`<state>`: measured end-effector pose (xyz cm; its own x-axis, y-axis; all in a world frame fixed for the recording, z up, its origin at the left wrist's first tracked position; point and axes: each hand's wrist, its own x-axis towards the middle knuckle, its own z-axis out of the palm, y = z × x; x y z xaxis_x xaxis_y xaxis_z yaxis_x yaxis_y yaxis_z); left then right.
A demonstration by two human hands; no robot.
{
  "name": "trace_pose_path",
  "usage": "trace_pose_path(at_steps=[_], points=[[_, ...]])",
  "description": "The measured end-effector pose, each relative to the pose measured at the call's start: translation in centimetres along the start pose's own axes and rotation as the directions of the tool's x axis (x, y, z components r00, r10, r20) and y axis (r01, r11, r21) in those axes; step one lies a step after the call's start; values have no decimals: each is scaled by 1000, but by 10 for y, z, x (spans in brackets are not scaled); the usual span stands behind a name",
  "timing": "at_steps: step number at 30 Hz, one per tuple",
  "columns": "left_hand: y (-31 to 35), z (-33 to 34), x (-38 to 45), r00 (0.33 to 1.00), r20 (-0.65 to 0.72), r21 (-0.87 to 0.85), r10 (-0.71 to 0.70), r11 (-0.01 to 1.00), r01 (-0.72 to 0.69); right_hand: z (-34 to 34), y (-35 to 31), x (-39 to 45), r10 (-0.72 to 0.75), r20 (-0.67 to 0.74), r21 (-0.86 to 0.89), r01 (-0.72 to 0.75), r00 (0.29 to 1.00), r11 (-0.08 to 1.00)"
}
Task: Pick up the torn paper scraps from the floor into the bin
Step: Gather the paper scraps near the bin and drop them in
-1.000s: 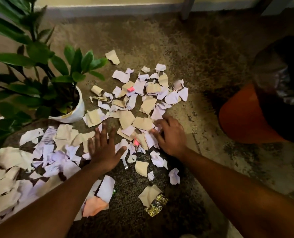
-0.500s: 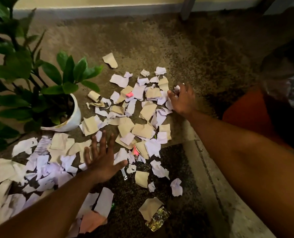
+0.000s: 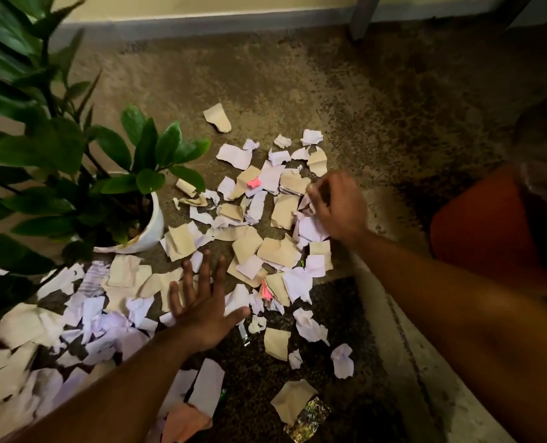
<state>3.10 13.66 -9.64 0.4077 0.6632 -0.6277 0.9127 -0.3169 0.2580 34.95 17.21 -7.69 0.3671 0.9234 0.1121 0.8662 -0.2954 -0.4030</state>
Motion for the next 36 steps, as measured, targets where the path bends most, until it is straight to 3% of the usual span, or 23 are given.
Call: trace_pose_path(at_steps=[3, 6, 9, 15, 17, 19, 21, 25, 27, 31, 34, 36], points=[[-1, 0, 0, 1000, -2, -6, 8, 1000, -8, 10, 7, 56, 123, -39, -20, -123, 992, 992], [-1, 2, 1, 1000, -26, 9, 1, 1000, 0, 28, 7, 103, 207, 188, 69, -223, 960, 972], [-1, 3, 2, 1000, -29, 15, -1, 1000, 1, 43, 3, 111, 153, 305, 34, -172, 940, 985], [-2, 5, 3, 999, -42, 7, -6, 1000, 7, 26, -17, 34, -107, 250, 85, 89, 962, 992], [-1, 5, 3, 999, -51, 24, -10, 1000, 11, 20, -16, 28, -155, 154, 41, 151, 976, 988], [-1, 6, 3, 999, -48, 26, -13, 1000, 14, 13, -15, 38, -99, -3, 5, 99, 995, 995], [-1, 6, 3, 999, -47, 32, -17, 999, 18, 12, -12, 53, 6, -70, -8, -7, 998, 1000], [-1, 6, 4, 999, -43, 36, -22, 999, 23, 40, 1, 64, 111, 222, -105, -89, 969, 990], [-2, 6, 4, 999, -49, 32, -17, 999, 18, 47, -3, 46, 66, 251, -24, -62, 966, 998], [-2, 7, 3, 999, -53, 39, -11, 999, 13, 27, -20, 10, -79, 29, 36, 78, 996, 996], [-2, 7, 4, 998, -52, 43, -19, 999, 21, 19, -23, 43, 0, -119, 29, 4, 993, 1000], [-2, 8, 5, 999, -51, 50, -19, 999, 22, 24, -10, 80, 109, -42, 26, -108, 993, 994]])
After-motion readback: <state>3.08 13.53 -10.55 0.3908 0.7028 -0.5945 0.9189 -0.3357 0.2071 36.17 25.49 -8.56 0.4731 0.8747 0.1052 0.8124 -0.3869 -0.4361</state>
